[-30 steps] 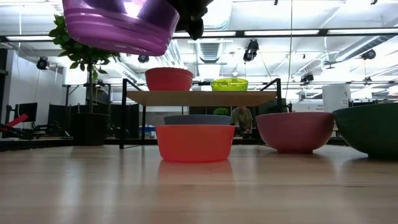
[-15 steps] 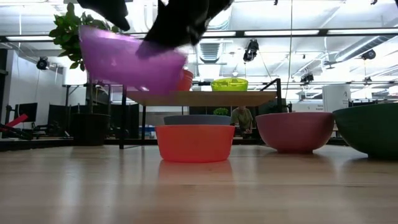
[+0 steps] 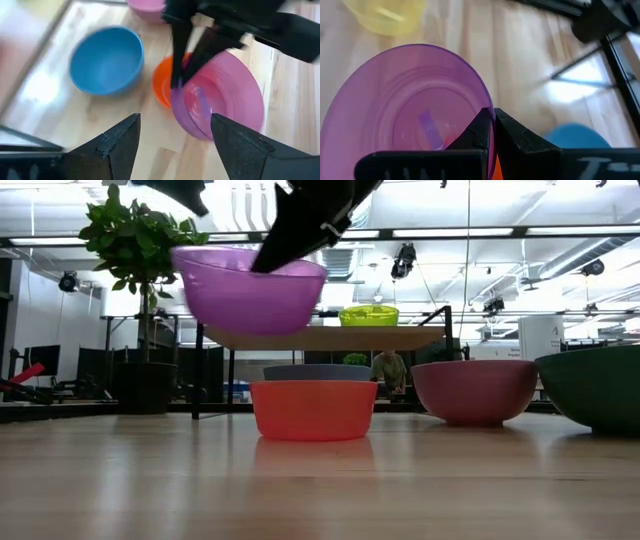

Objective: Place and stack bowls onto a shelf
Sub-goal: Stack the small violet bowl on top of the small light green bowl on the shelf

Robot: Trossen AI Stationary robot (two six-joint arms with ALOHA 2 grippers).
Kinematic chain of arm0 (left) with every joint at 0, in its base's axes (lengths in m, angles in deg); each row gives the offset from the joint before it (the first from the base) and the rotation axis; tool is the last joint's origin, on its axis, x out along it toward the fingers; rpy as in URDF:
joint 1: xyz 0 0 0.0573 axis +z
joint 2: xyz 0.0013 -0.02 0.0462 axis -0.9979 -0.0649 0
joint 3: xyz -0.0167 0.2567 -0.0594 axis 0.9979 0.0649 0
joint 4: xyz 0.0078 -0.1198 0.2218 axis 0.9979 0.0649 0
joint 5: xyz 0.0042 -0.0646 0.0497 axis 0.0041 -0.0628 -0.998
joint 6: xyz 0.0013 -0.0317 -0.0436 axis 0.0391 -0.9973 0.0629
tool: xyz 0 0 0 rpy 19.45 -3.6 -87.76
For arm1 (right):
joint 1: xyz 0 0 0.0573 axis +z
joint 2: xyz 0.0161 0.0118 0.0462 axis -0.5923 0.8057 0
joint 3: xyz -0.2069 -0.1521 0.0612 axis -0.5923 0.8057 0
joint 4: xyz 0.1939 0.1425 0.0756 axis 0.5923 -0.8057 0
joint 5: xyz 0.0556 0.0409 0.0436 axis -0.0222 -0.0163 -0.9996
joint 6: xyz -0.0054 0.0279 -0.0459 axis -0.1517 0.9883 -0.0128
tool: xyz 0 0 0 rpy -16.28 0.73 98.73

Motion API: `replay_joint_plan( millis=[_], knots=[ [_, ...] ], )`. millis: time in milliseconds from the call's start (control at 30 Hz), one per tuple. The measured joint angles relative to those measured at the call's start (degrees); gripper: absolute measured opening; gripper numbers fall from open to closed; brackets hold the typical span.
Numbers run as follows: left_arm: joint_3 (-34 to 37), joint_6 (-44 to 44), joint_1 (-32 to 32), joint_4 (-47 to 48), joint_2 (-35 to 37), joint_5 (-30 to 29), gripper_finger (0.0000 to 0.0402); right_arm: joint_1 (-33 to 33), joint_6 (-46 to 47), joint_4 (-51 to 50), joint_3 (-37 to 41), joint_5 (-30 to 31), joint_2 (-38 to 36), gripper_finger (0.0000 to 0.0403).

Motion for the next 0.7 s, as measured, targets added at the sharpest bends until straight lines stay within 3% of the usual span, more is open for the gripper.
replay_joint_plan(
  millis=[233, 467, 700],
  knots=[
    [0.0, 8.3, -1.7, 1.5, 3.9, -10.9, 0.0223, -5.2, 3.2, -13.7, -3.0, -1.6, -4.8, 0.0009],
    [0.1, 8.5, -1.7, 3.4, 5.5, -18.3, 0.0223, -16.3, 7.8, -27.0, -7.5, -17.5, -11.6, 0.0009],
    [0.1, 7.5, -1.7, 3.4, 5.6, -20.2, 0.0223, -33.3, 6.3, -31.3, -11.0, -25.6, -15.4, 0.0009]
  ],
)
